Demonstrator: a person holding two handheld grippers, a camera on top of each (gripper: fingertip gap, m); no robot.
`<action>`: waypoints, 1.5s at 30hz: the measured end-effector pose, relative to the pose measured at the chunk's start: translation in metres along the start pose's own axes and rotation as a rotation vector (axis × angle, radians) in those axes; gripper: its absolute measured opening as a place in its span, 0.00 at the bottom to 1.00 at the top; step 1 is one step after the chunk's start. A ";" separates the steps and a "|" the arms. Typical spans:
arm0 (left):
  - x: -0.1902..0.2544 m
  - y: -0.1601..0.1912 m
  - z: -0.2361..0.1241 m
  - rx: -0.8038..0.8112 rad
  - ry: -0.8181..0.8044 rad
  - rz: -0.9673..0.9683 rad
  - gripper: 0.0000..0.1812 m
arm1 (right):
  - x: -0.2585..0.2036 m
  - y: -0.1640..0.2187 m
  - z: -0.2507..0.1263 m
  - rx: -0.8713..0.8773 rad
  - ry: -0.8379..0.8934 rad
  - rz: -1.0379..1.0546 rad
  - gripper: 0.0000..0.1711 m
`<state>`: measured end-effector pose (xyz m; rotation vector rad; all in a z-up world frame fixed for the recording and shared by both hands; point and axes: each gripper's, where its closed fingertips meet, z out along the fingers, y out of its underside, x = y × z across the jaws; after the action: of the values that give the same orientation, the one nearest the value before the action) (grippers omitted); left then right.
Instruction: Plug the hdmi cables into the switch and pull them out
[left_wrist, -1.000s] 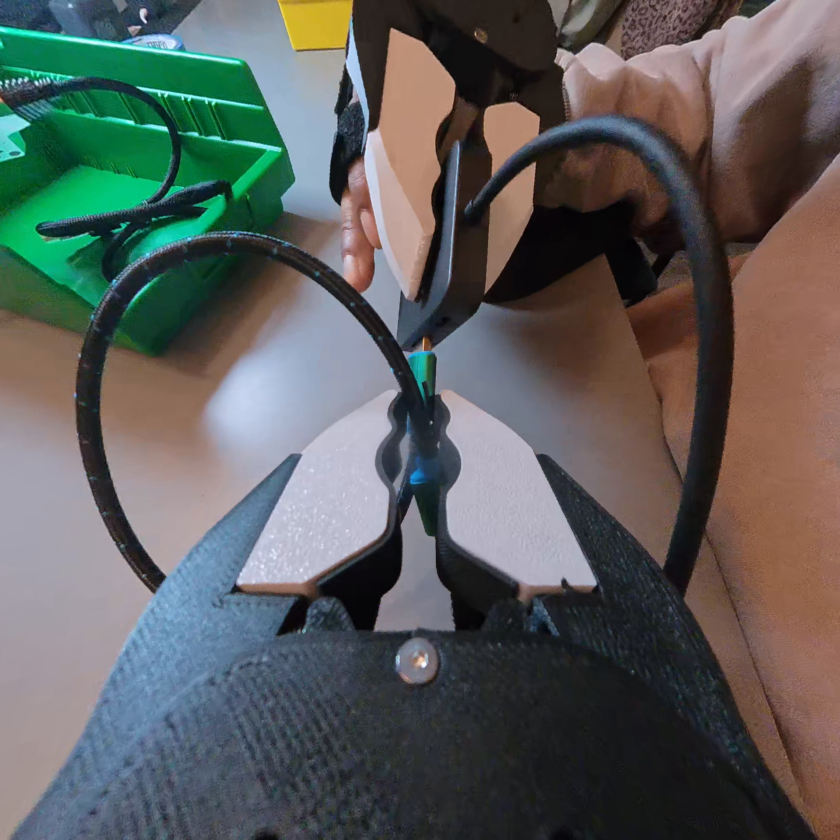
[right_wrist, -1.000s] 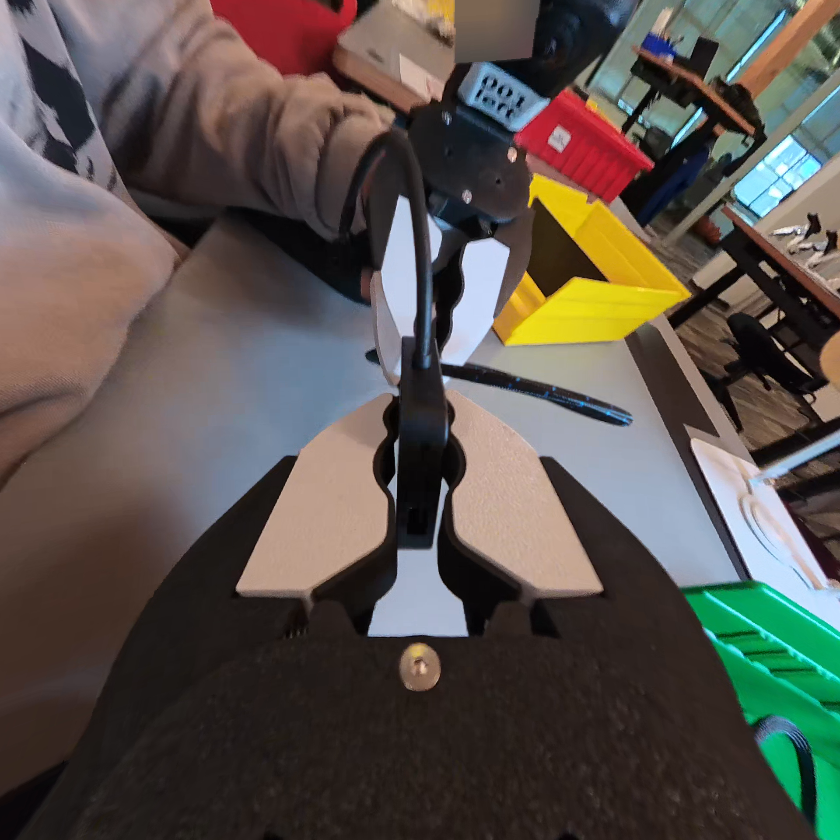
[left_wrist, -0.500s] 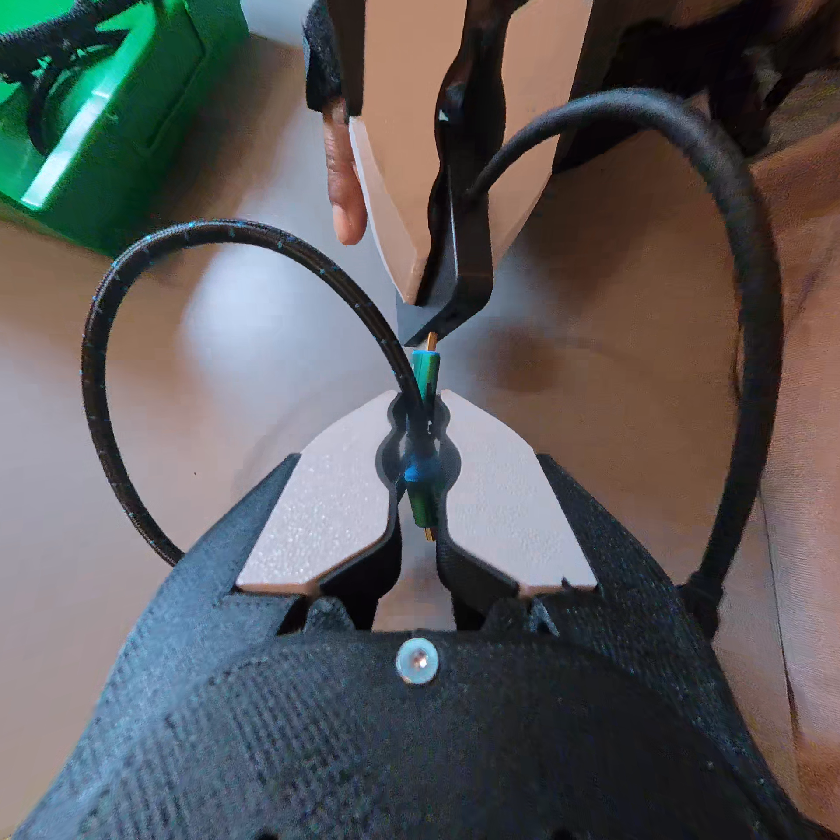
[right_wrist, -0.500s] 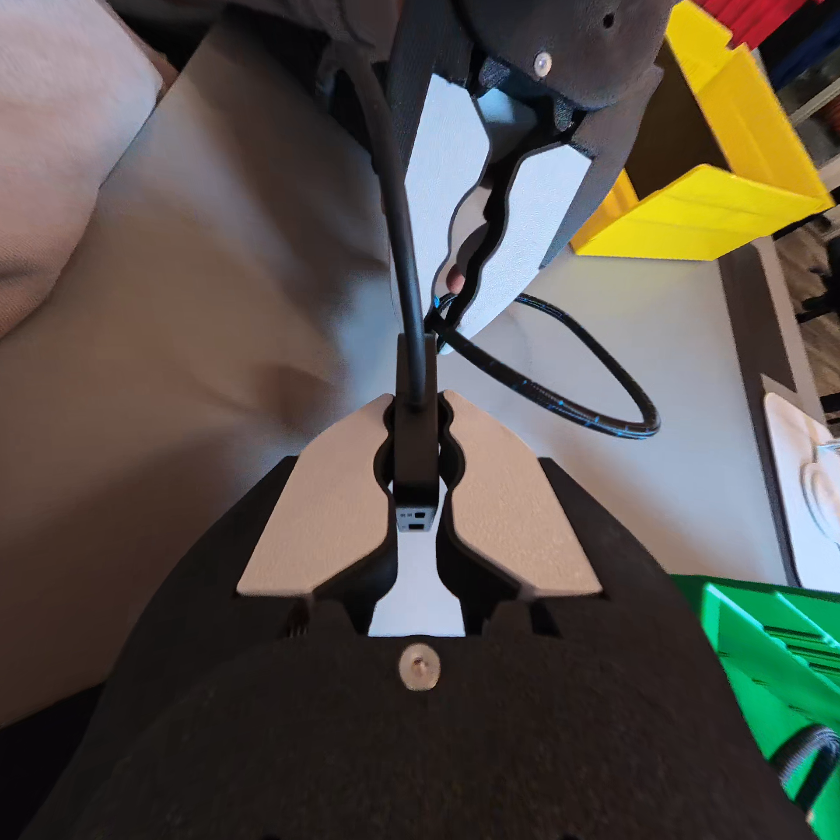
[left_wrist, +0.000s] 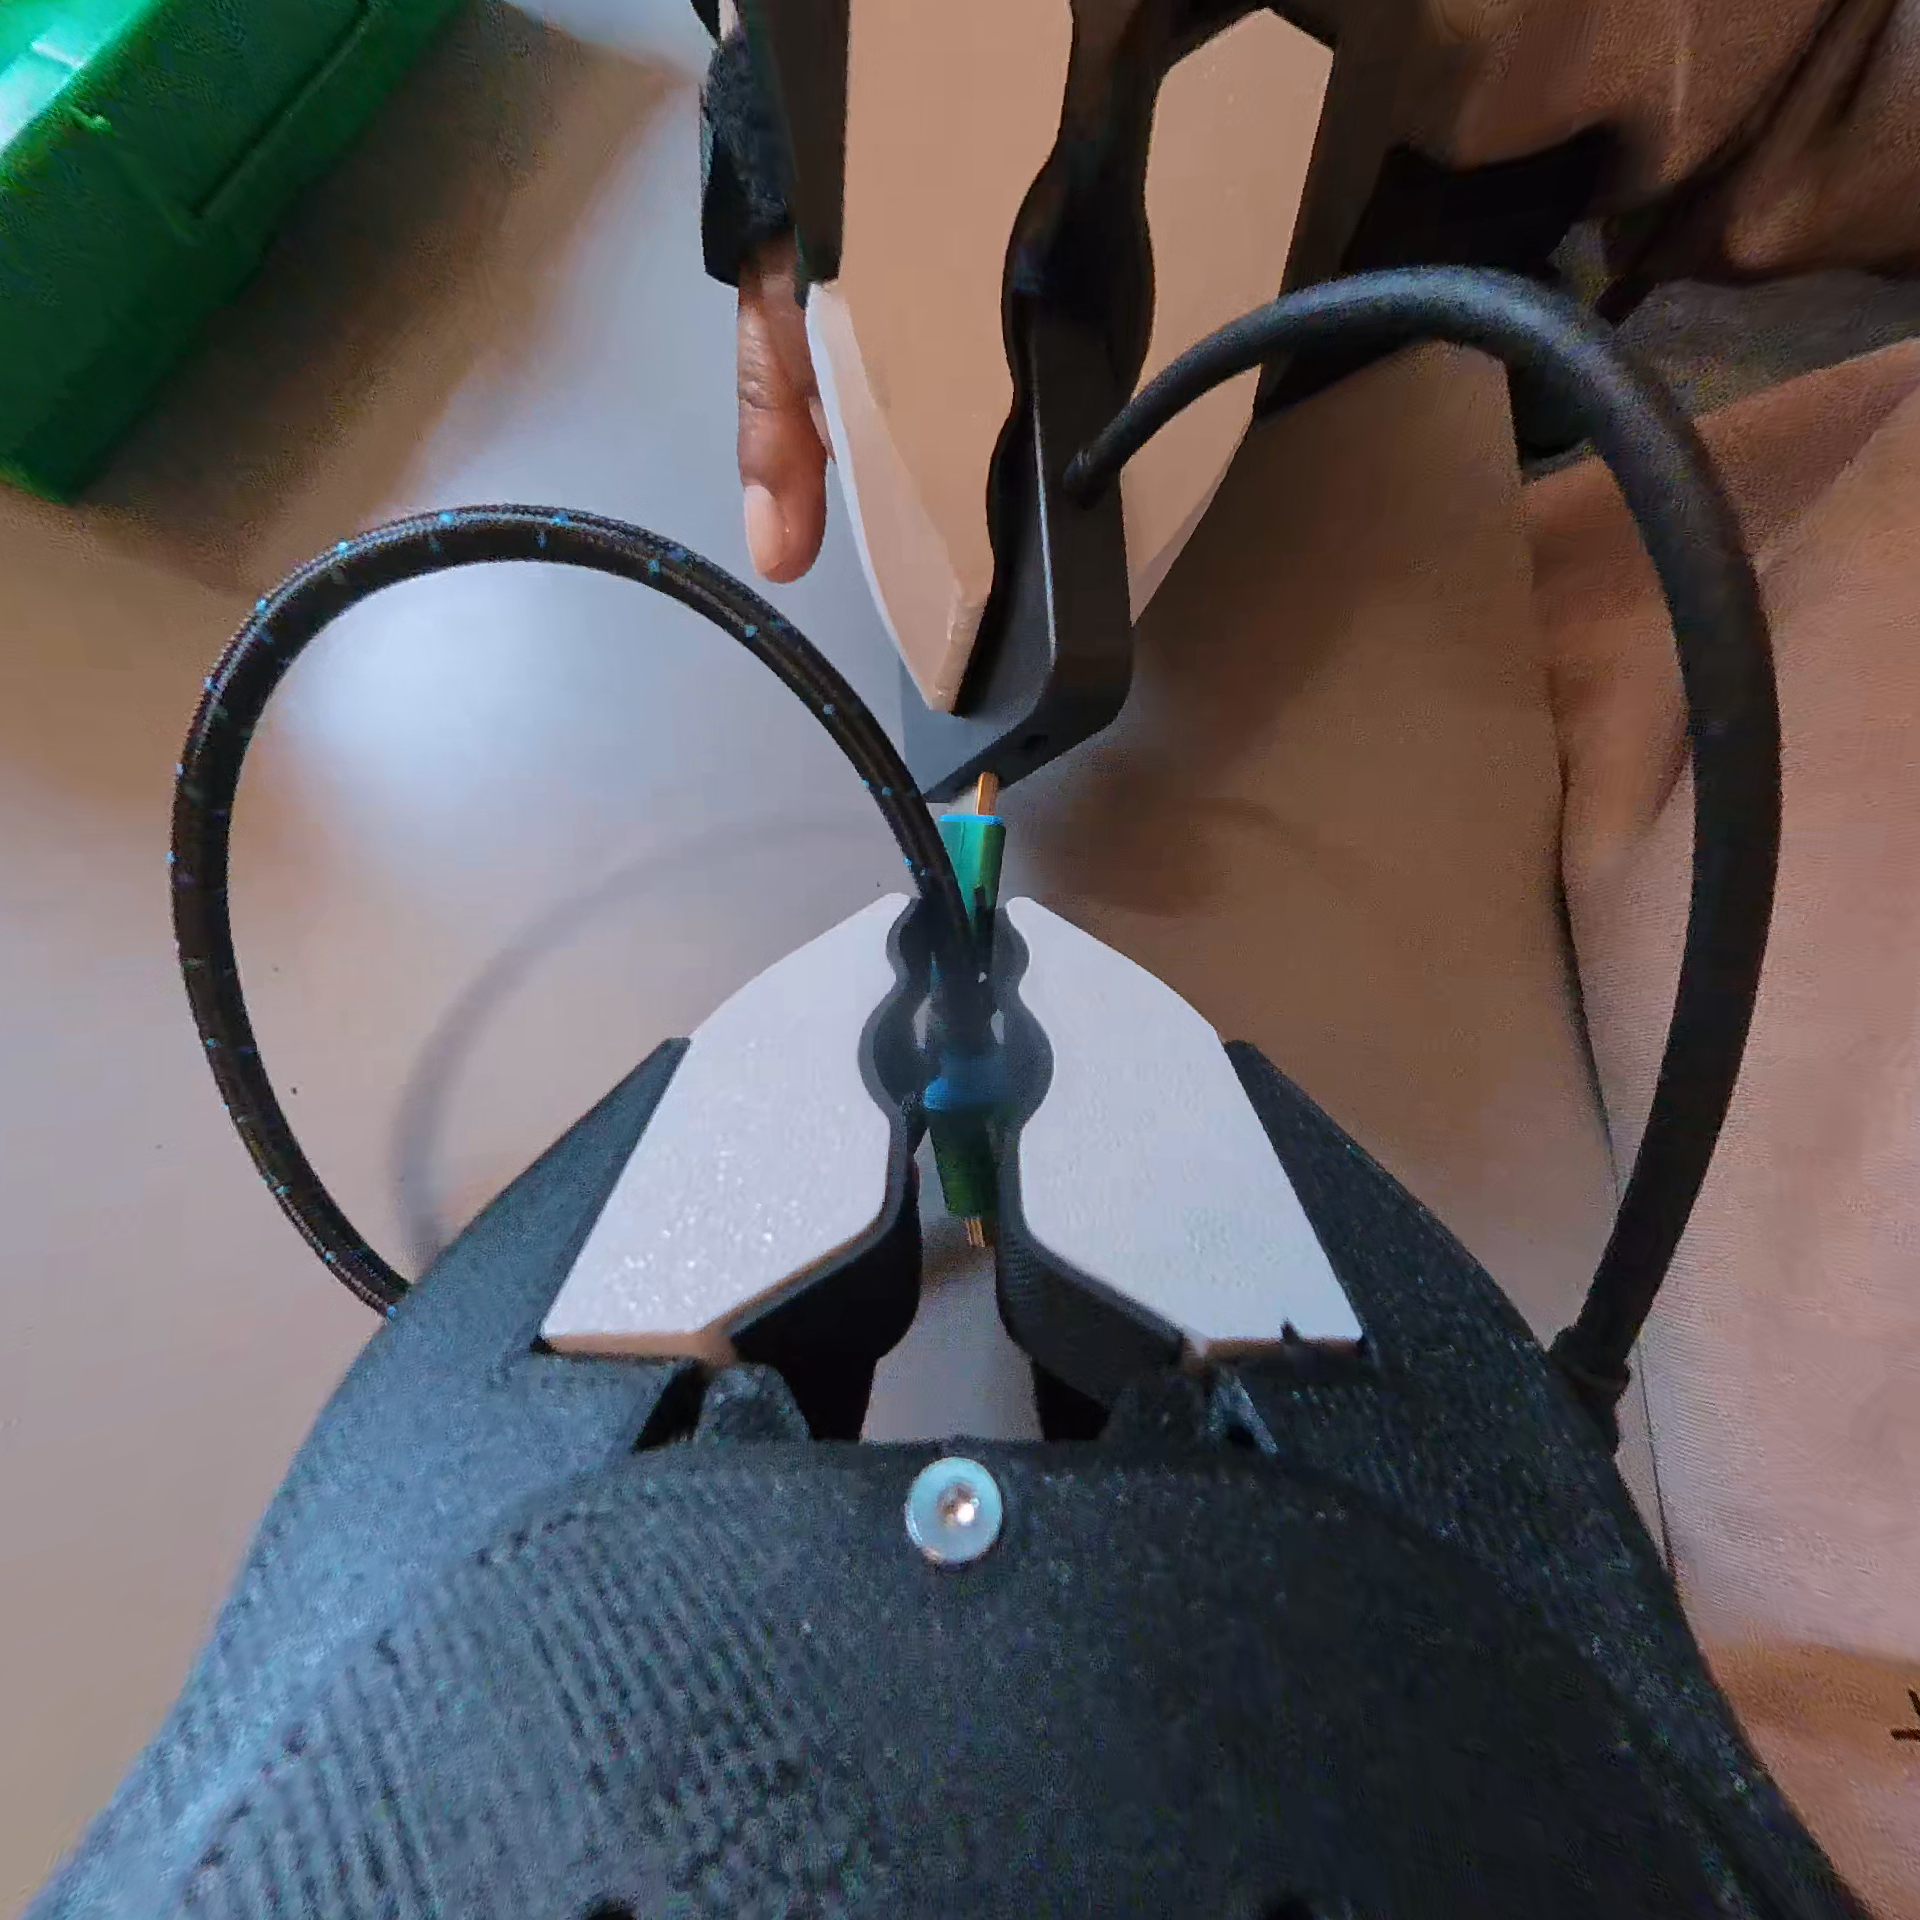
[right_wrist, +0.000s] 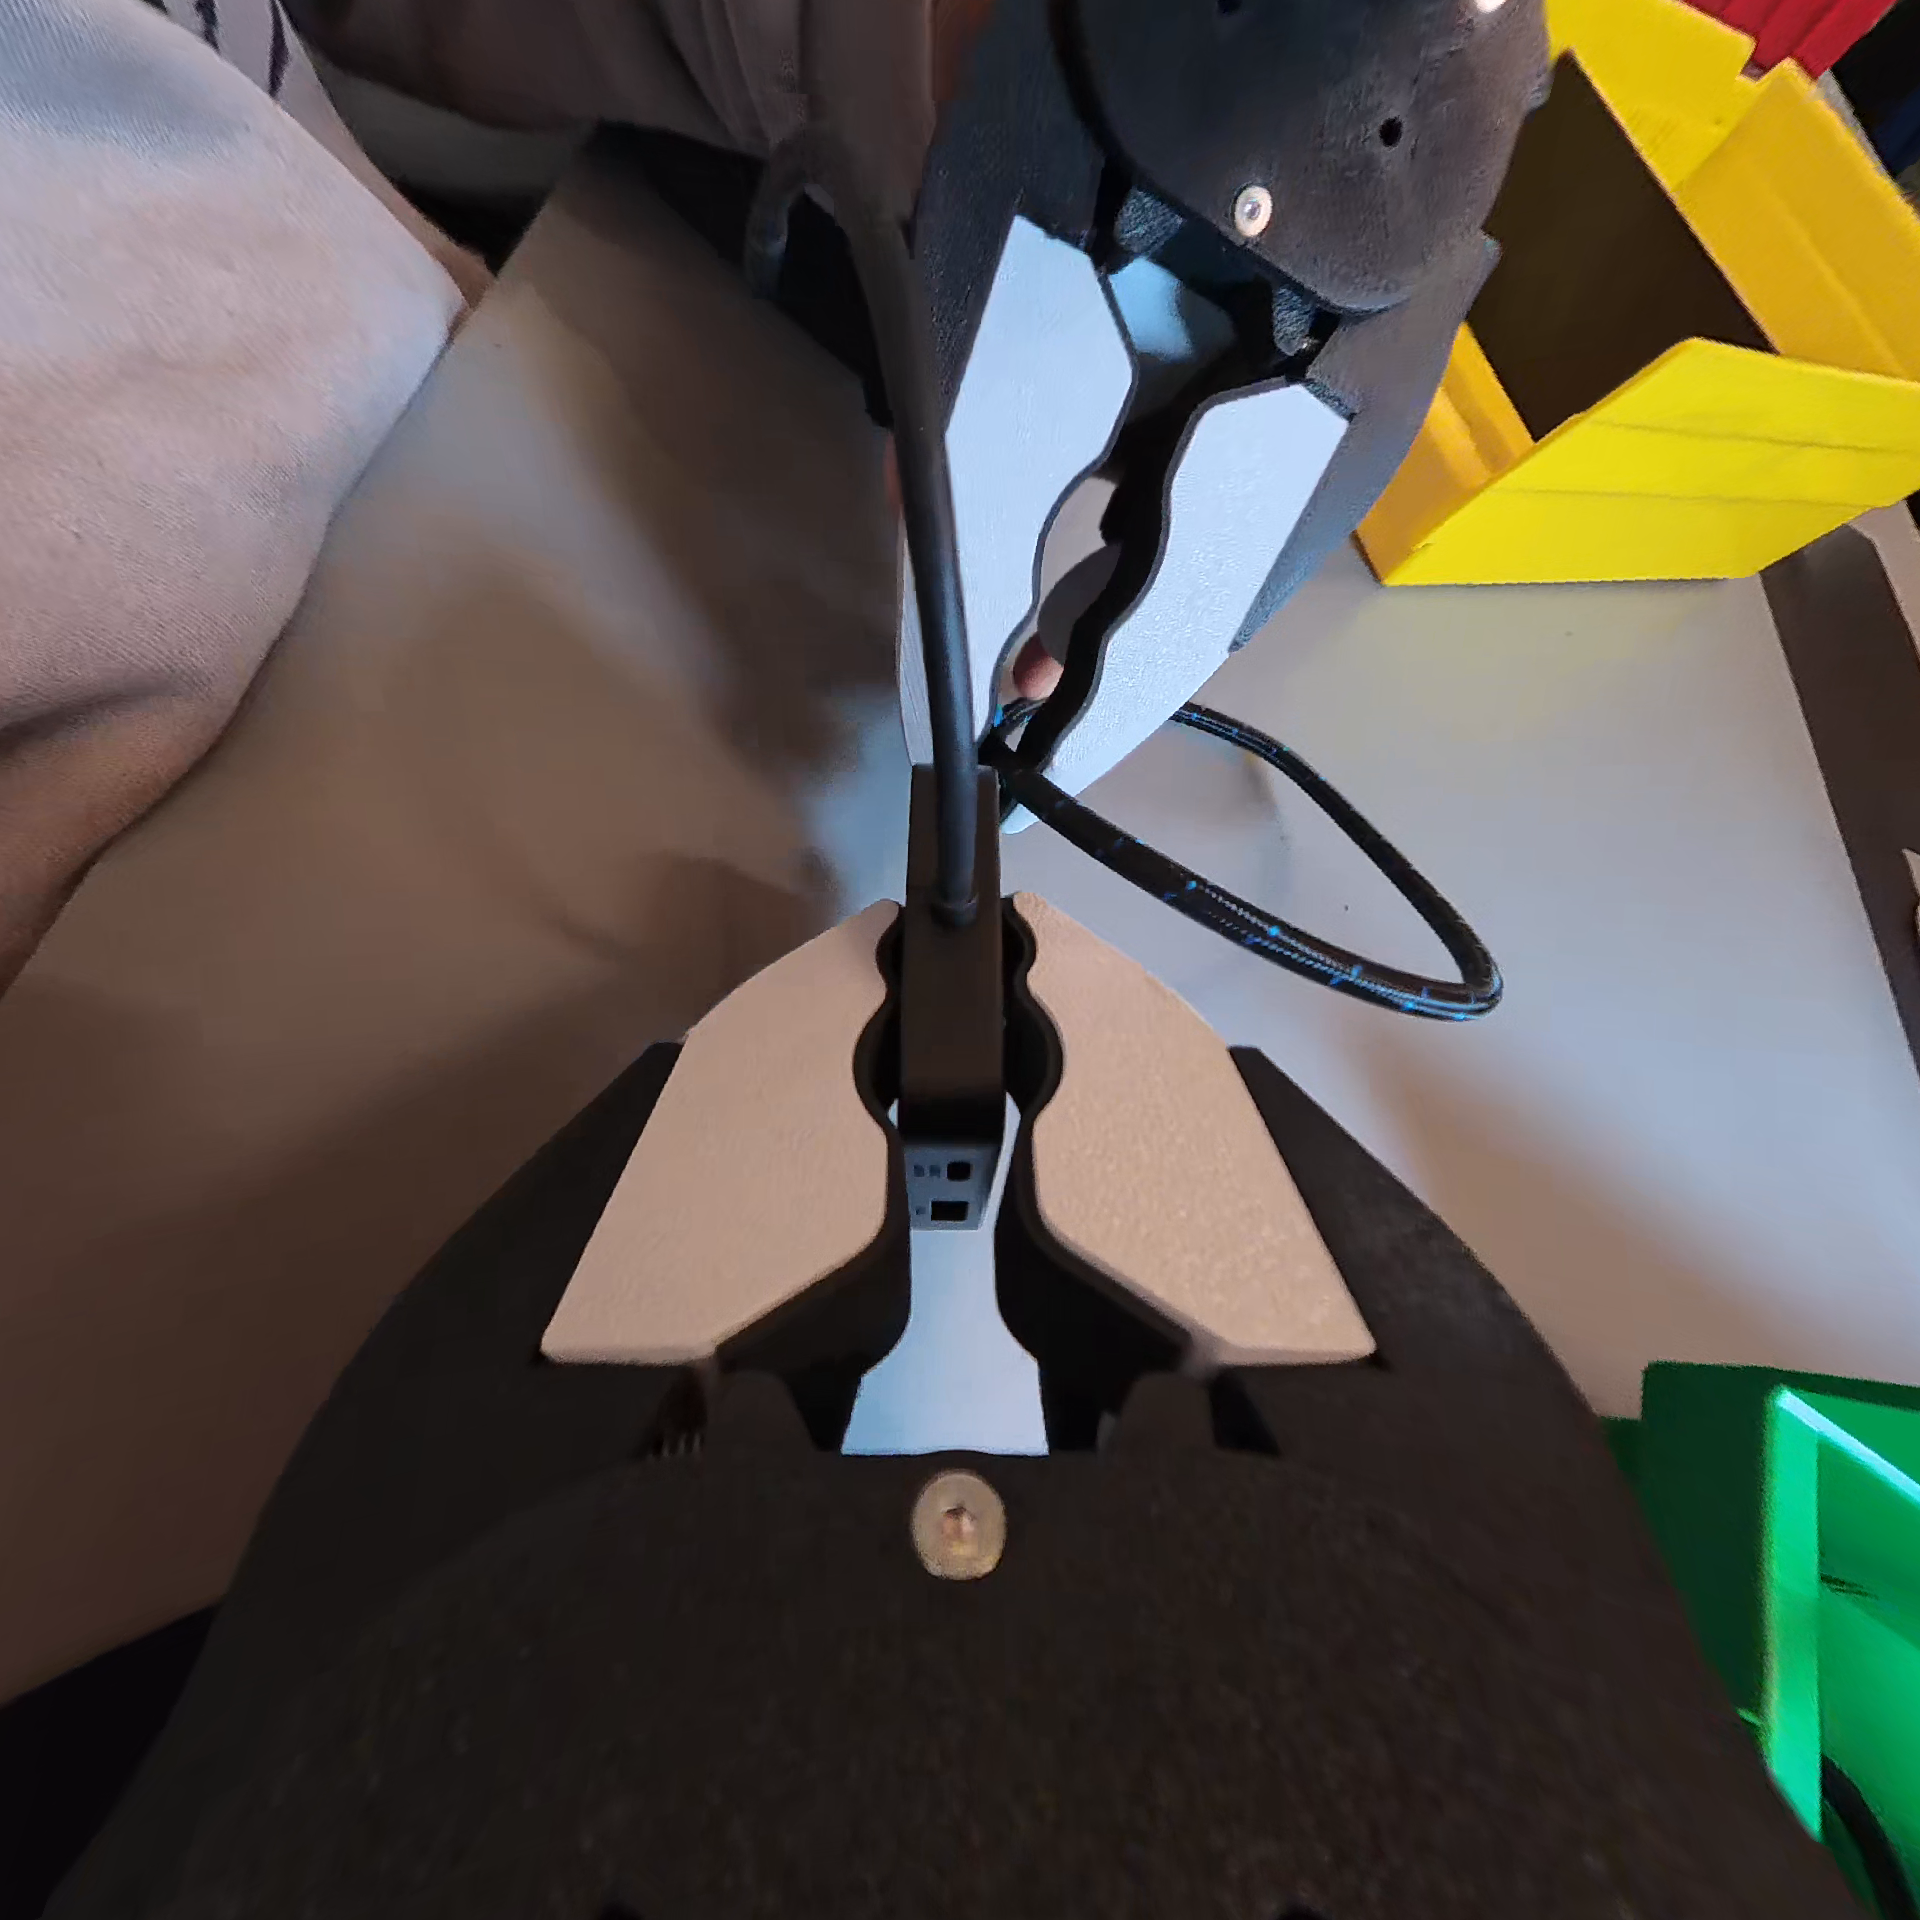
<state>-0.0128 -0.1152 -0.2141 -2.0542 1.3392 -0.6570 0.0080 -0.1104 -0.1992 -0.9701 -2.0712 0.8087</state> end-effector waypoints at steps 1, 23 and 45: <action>0.000 0.002 0.002 -0.028 -0.014 0.010 0.06 | -0.001 0.002 0.001 -0.015 -0.005 -0.007 0.08; 0.005 -0.028 -0.018 0.209 0.091 -0.030 0.06 | 0.007 -0.021 -0.005 0.189 -0.036 0.153 0.08; 0.001 -0.034 -0.015 0.200 -0.037 0.085 0.07 | 0.015 -0.046 -0.021 0.226 0.073 0.049 0.09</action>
<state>-0.0010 -0.1088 -0.1792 -1.8323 1.2781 -0.6832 0.0001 -0.1176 -0.1471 -0.9139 -1.8536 0.9942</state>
